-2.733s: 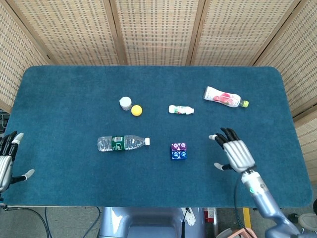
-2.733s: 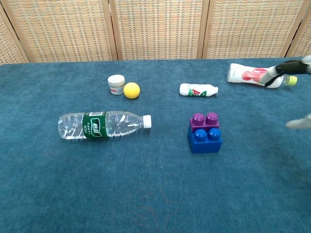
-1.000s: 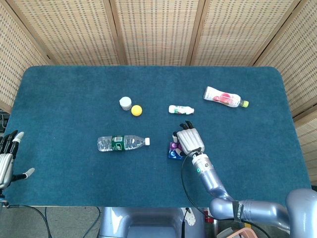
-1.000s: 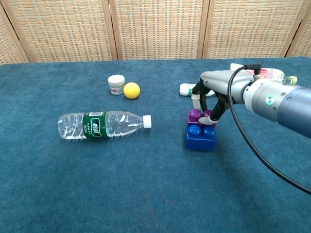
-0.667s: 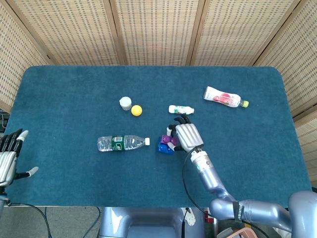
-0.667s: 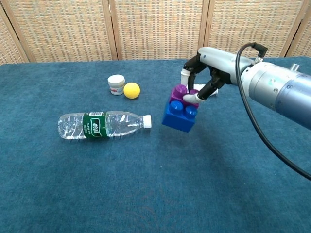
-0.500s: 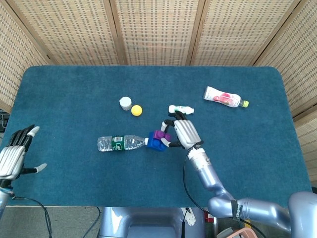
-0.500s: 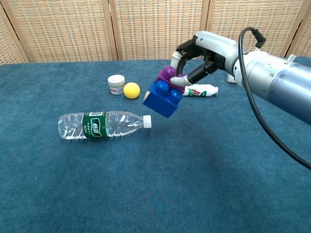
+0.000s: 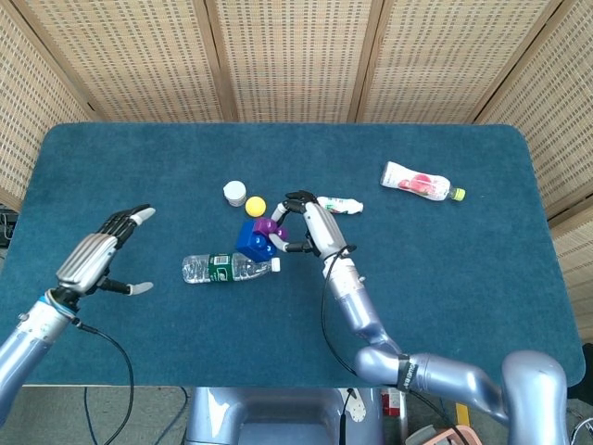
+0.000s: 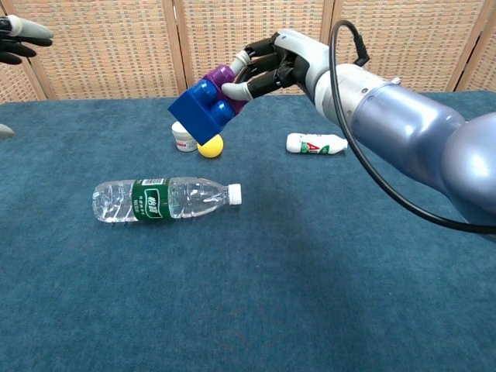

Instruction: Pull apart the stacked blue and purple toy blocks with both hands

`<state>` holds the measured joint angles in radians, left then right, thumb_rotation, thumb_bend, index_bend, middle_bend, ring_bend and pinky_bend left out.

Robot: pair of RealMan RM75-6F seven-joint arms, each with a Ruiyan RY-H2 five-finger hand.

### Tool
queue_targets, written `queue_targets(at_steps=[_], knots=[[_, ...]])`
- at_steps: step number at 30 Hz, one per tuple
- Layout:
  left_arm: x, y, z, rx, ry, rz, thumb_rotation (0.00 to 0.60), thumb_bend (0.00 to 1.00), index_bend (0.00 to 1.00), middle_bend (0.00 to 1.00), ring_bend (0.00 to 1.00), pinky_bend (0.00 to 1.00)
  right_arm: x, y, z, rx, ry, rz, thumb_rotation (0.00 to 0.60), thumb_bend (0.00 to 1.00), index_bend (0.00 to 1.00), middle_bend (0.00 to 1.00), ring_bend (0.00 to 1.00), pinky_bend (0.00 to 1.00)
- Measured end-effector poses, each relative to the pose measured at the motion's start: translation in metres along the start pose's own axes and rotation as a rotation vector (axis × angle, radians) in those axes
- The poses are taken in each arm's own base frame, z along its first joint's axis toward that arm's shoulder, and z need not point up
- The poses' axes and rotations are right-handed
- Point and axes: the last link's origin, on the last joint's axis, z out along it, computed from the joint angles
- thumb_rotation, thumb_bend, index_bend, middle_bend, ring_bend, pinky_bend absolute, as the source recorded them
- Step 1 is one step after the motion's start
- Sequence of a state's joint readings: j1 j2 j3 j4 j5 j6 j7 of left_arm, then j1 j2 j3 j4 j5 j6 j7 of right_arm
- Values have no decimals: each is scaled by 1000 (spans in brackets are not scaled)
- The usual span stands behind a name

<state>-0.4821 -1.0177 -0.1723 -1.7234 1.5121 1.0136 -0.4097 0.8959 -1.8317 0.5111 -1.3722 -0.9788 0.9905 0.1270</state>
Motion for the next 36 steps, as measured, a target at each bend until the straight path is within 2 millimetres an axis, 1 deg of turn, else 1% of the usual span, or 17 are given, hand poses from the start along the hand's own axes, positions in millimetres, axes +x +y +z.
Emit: queue_targets(at_steps=[6, 13, 18, 20, 22, 25, 29, 36], knots=[[-4, 21, 30, -14, -43, -33, 600, 0, 0, 0, 0, 0, -7, -3, 0, 0, -5, 53, 600, 386, 602, 615, 170, 71], [-9, 37, 64, 10, -84, -34, 600, 0, 0, 0, 0, 0, -9, -6, -5, -8, -21, 87, 600, 386, 602, 616, 170, 71], [-19, 52, 85, 26, -137, -41, 600, 0, 32, 21, 0, 0, -13, -6, -8, -19, -34, 92, 600, 386, 602, 617, 170, 71], [-22, 57, 90, 33, -158, -58, 600, 0, 67, 62, 0, 0, -14, -6, -8, -19, -35, 88, 600, 386, 602, 617, 170, 71], [-26, 63, 96, 40, -174, -79, 600, 0, 121, 120, 4, 0, -15, -6, -8, -20, -37, 86, 600, 386, 602, 617, 170, 71], [-31, 70, 102, 46, -189, -99, 600, 0, 154, 166, 22, 0, -15, -7, -8, -22, -36, 93, 600, 386, 602, 619, 170, 71], [-33, 77, 108, 56, -204, -106, 600, 0, 156, 168, 23, 0, -15, -8, -7, -25, -36, 100, 600, 386, 602, 619, 170, 71], [-35, 84, 113, 77, -225, -112, 600, 0, 203, 200, 41, 0, -16, -9, -8, -28, -37, 105, 600, 386, 602, 619, 170, 71]])
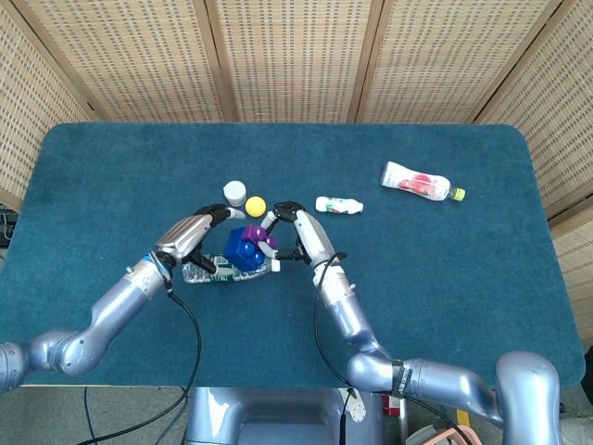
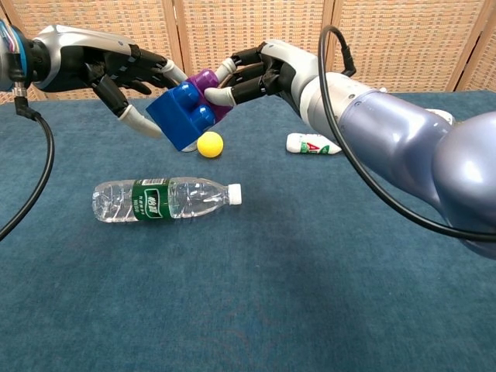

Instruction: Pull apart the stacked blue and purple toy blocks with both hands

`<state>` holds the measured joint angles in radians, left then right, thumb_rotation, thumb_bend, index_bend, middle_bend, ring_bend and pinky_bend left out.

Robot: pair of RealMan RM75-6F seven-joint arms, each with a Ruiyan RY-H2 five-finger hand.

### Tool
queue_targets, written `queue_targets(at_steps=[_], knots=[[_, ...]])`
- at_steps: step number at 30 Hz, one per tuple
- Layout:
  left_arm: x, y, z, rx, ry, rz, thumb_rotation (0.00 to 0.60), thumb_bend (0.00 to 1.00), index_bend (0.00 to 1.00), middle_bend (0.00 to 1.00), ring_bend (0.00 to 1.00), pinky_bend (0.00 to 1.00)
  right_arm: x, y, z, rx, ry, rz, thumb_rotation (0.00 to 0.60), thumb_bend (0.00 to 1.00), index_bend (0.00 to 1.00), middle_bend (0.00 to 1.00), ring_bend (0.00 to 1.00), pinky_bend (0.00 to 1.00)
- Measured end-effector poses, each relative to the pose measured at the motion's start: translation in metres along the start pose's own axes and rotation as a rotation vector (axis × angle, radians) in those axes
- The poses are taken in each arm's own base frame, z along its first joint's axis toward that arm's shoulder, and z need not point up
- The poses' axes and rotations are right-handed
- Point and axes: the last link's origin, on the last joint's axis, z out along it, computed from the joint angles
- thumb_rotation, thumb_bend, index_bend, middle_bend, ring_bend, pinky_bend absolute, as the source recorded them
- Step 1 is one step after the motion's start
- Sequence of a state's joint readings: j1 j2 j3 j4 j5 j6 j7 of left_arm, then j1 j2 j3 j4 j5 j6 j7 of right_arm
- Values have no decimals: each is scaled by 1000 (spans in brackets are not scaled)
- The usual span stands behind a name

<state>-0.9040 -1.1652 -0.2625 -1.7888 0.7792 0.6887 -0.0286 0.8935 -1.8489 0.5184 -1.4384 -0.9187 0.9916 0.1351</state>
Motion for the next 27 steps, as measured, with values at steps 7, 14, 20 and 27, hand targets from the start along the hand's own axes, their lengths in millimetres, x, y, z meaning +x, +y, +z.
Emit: queue_targets(at_steps=[7, 14, 20, 27], knots=[[-2, 6, 4, 17, -8, -24, 600, 0, 293, 268, 77, 0, -2, 0, -1, -2, -2, 5, 600, 386, 602, 619, 170, 71], [-4, 9, 7, 44, 11, -23, 600, 0, 396, 350, 119, 26, -3, 0, -2, -3, -4, 12, 600, 386, 602, 619, 170, 71], [-6, 10, 9, 68, 44, -23, 600, 26, 509, 446, 179, 68, -2, 1, -2, -6, 0, 15, 600, 386, 602, 619, 170, 71], [-8, 10, 10, 91, 82, -21, 600, 110, 570, 498, 207, 88, 0, 0, -3, -3, 4, 17, 600, 386, 602, 619, 170, 71]])
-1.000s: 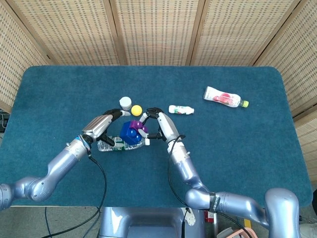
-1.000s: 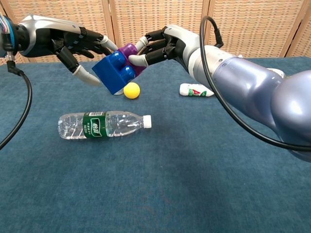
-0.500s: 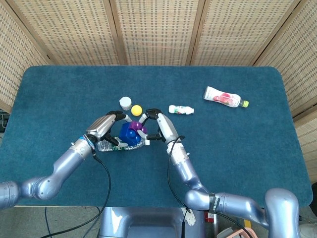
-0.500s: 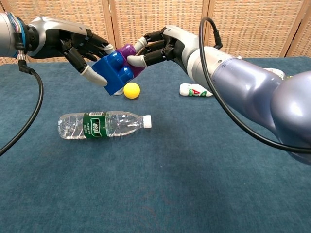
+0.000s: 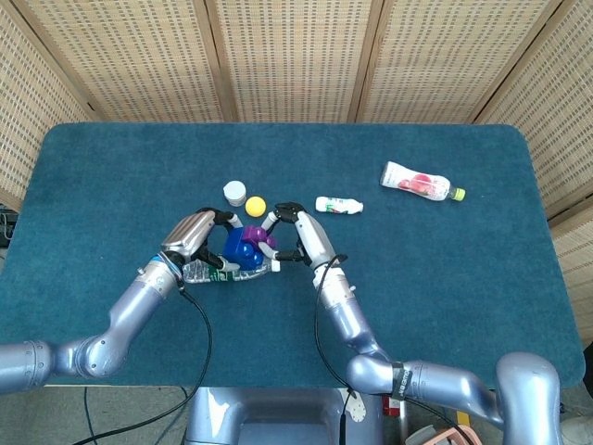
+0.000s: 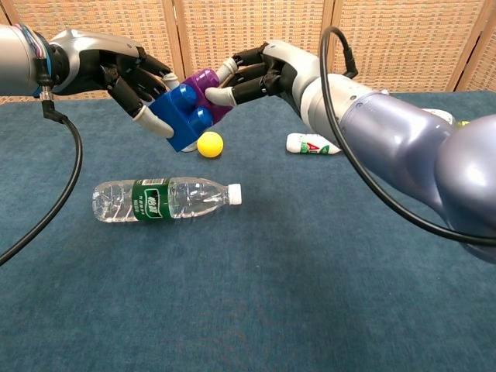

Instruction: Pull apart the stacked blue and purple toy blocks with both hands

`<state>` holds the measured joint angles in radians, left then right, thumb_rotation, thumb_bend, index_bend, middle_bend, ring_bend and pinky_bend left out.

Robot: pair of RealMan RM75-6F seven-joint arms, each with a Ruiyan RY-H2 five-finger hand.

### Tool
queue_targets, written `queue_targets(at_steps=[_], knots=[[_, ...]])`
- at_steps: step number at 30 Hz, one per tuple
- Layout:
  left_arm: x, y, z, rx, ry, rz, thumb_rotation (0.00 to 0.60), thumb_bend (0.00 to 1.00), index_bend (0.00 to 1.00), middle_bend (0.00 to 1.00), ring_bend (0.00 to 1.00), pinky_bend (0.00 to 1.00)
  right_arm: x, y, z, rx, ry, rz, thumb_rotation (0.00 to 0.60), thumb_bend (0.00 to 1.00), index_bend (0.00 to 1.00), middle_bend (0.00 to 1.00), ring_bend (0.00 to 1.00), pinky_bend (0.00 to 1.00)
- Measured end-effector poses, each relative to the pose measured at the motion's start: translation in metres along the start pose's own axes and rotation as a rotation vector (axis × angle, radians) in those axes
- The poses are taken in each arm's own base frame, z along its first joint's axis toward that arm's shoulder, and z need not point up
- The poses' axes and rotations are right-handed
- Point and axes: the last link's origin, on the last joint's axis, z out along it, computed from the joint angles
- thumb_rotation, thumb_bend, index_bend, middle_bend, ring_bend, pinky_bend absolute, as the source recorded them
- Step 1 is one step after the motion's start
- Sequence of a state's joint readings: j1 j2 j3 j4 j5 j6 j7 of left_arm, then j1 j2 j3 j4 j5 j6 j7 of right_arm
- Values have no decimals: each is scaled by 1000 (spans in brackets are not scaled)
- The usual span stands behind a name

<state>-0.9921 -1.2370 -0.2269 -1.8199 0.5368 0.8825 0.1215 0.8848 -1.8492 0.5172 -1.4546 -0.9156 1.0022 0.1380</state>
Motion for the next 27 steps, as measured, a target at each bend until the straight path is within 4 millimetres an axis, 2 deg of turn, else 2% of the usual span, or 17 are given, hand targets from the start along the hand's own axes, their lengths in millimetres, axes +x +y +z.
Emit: queue_targets(at_steps=[6, 11, 20, 27], knots=[[0, -1, 0, 14, 21, 5, 600, 138, 591, 516, 211, 88, 4, 1, 0, -6, 7, 6, 600, 386, 603, 619, 170, 71], [8, -10, -4, 34, 36, 25, 600, 150, 593, 516, 211, 88, 13, 1, 0, -10, 23, 21, 600, 386, 603, 620, 170, 71], [38, -49, -19, 89, 108, 106, 600, 155, 593, 517, 211, 88, 40, 10, -4, -19, 50, -34, 600, 386, 604, 621, 170, 71], [59, -88, -30, 147, 179, 244, 600, 155, 593, 517, 211, 86, 51, 32, -14, -28, 36, -240, 600, 386, 605, 621, 170, 71]])
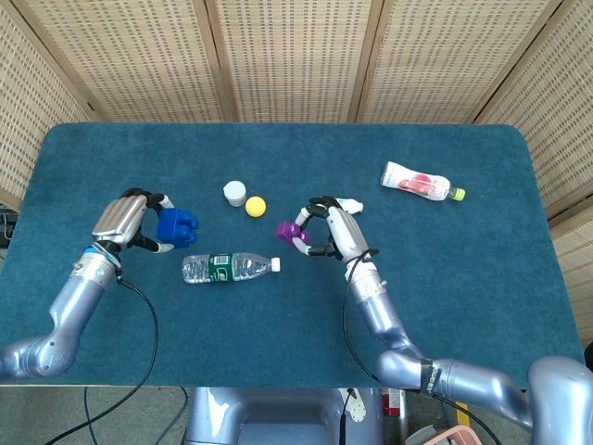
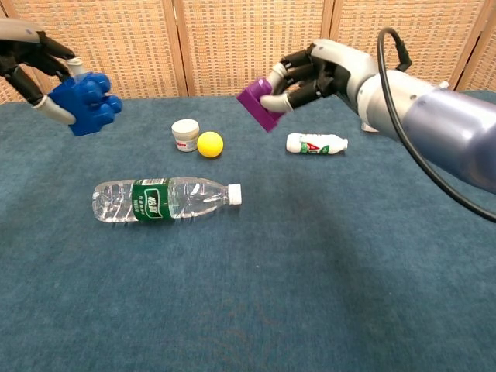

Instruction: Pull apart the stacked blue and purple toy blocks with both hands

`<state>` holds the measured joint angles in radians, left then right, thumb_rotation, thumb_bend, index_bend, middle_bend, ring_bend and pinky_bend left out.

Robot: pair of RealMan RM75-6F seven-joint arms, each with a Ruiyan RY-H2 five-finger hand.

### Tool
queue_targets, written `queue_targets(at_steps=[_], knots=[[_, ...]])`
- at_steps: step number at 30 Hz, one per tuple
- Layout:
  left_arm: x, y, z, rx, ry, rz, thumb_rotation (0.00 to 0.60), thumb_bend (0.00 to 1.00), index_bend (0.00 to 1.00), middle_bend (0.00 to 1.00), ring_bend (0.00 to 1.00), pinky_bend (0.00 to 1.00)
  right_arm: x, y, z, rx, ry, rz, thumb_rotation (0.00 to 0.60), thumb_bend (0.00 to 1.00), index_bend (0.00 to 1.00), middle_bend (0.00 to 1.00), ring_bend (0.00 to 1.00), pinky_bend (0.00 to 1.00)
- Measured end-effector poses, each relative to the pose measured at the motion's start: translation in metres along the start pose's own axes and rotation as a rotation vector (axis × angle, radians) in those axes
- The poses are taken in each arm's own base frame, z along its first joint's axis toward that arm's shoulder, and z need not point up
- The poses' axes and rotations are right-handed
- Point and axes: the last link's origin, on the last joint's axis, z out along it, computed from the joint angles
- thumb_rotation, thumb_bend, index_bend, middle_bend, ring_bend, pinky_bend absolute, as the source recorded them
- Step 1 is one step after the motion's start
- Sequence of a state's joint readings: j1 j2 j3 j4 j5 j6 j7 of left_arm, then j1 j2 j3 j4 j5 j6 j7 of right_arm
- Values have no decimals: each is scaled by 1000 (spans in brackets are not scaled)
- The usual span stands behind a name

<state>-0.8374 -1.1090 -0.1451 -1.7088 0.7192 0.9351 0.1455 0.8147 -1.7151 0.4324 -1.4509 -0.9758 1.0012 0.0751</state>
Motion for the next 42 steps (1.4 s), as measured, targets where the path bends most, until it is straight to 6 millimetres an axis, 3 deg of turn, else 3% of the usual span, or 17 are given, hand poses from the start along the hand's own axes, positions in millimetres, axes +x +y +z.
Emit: queue_targets(at_steps=[7, 9, 10, 11, 13, 15, 20, 26, 32, 38, 42], knots=[[-7, -35, 4, 54, 70, 177, 600, 158, 588, 510, 211, 83, 2, 32, -12, 31, -30, -342, 600, 386, 605, 621, 170, 71], [-14, -40, 7, 63, 75, 195, 600, 159, 547, 456, 210, 80, 3, 39, -13, 38, -35, -412, 600, 374, 590, 582, 168, 71], [-18, -41, 8, 65, 72, 195, 600, 144, 471, 364, 183, 64, 3, 41, -14, 39, -40, -434, 600, 302, 508, 478, 141, 58], [-21, -41, 9, 65, 66, 190, 600, 118, 384, 272, 146, 48, 4, 43, -15, 38, -49, -453, 600, 186, 363, 304, 90, 36], [-26, -40, 9, 59, 46, 176, 600, 23, 89, 40, 25, 5, 5, 46, -16, 33, -84, -502, 600, 20, 98, 59, 11, 2], [-27, -38, 9, 49, 31, 153, 600, 0, 0, 0, 0, 0, 6, 46, -18, 27, -113, -538, 600, 0, 6, 0, 0, 0], [-19, -34, 2, 21, 45, 106, 600, 0, 0, 0, 0, 0, 13, 34, -26, 44, -116, -549, 600, 0, 0, 0, 0, 0], [1, -36, -33, -31, 134, 40, 600, 0, 0, 0, 0, 0, 41, 33, -51, 89, -36, -579, 600, 0, 0, 0, 0, 0], [10, -60, -80, 6, 245, 8, 600, 0, 0, 0, 0, 0, 79, 58, -93, 107, 41, -612, 600, 0, 0, 0, 0, 0], [-8, -97, -136, 114, 335, -18, 600, 0, 0, 0, 0, 0, 110, 85, -135, 98, 105, -640, 600, 0, 0, 0, 0, 0], [-29, -113, -174, 151, 349, 3, 600, 0, 0, 0, 0, 0, 129, 99, -181, 105, 184, -692, 600, 0, 0, 0, 0, 0]])
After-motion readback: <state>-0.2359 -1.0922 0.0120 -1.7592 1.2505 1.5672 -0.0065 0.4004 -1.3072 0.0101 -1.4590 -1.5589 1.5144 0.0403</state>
